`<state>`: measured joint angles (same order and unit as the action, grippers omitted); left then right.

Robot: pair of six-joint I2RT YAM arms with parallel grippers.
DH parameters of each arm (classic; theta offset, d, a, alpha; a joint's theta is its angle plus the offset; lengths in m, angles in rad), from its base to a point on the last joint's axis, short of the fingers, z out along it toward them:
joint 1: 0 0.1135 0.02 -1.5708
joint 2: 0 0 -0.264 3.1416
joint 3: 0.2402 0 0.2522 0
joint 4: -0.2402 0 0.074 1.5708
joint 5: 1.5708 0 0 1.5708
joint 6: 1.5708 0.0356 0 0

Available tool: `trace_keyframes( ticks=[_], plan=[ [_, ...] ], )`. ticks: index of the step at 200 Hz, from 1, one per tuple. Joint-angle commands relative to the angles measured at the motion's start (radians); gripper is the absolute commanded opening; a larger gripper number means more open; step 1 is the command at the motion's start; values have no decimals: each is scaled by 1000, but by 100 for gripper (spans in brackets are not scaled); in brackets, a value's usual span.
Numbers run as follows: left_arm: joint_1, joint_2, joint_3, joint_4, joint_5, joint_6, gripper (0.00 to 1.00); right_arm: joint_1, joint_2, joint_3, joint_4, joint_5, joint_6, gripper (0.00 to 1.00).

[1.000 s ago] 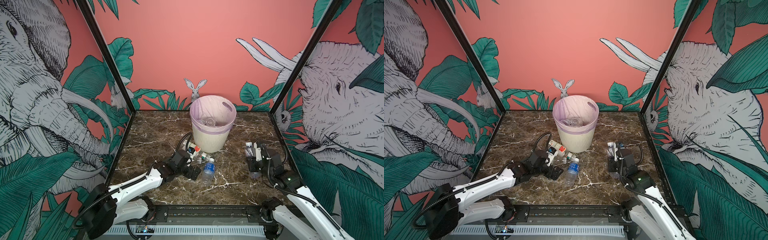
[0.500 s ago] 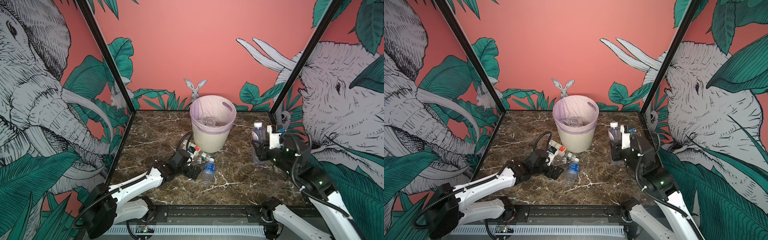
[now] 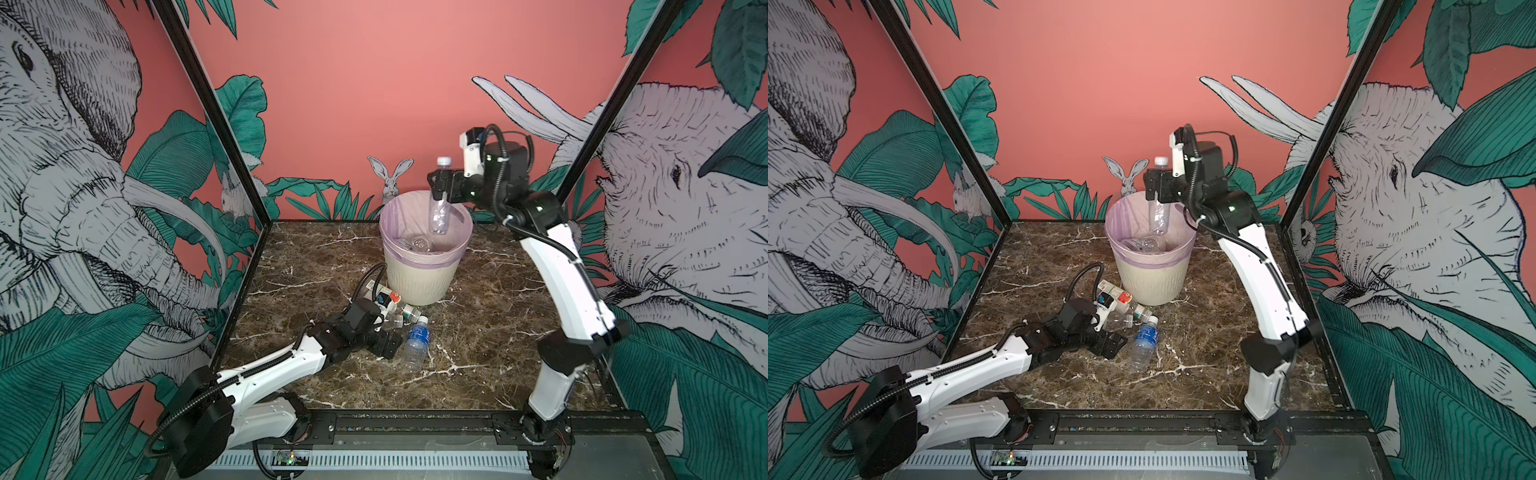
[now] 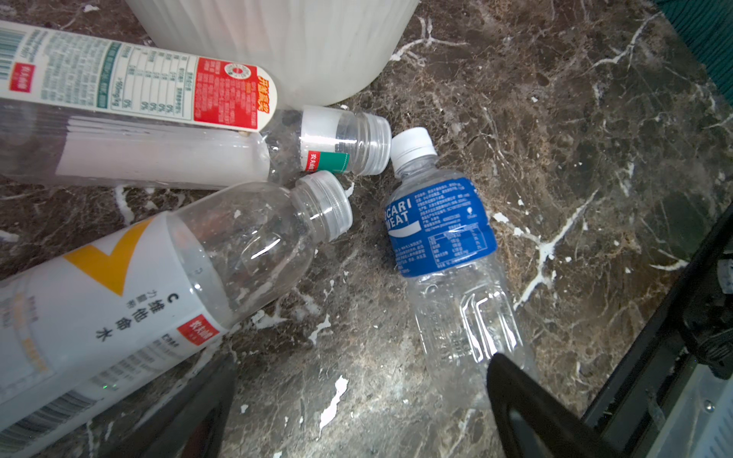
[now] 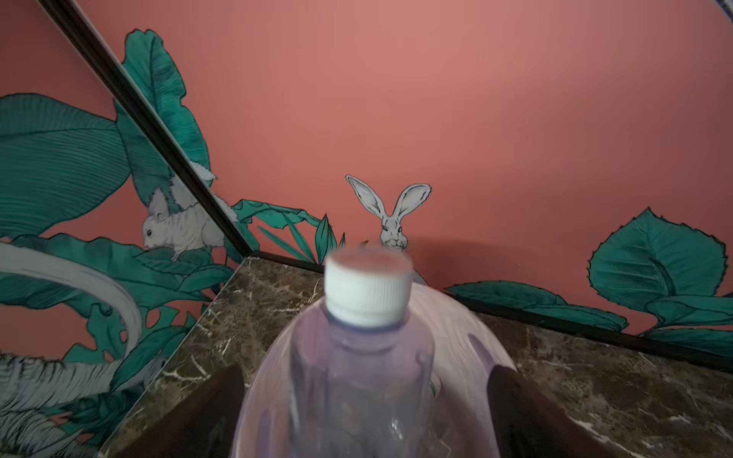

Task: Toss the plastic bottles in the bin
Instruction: 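Lift the purple-label bottle over the bin and open the right gripper, then withdraw the right gripper while the left gripper reaches toward the blue-label water bottle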

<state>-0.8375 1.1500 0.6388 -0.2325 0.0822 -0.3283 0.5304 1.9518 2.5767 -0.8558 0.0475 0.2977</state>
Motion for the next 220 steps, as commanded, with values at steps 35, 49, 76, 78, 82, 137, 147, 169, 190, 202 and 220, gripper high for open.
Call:
trace_keyframes(
  ticks=[35,49,76,78,82,137,147,169,190,202,220],
  plan=[
    [-5,-29,0,11,8,6,100,40,-282,-270,25,35,-39,99],
    [-5,-20,7,12,11,4,100,42,-343,-396,59,44,-32,99],
    [-7,-7,18,10,18,5,100,42,-485,-581,94,56,-18,99],
    [-6,-6,20,11,18,6,100,42,-494,-596,96,57,-16,99],
    [-6,-3,22,10,18,6,100,42,-510,-622,95,64,-13,99],
    [-43,37,53,10,12,2,100,42,-702,-949,107,121,61,99],
    [-56,48,54,16,9,-1,100,42,-723,-969,86,120,110,99],
    [-93,81,61,25,-9,0,100,46,-764,-1011,7,124,237,99],
    [-129,116,61,44,-32,-11,100,61,-842,-1112,-28,129,342,99],
    [-146,131,54,60,-47,-18,100,66,-886,-1169,-40,111,379,99],
    [-154,153,36,96,-52,-38,100,67,-940,-1235,-55,76,428,99]
  ],
)
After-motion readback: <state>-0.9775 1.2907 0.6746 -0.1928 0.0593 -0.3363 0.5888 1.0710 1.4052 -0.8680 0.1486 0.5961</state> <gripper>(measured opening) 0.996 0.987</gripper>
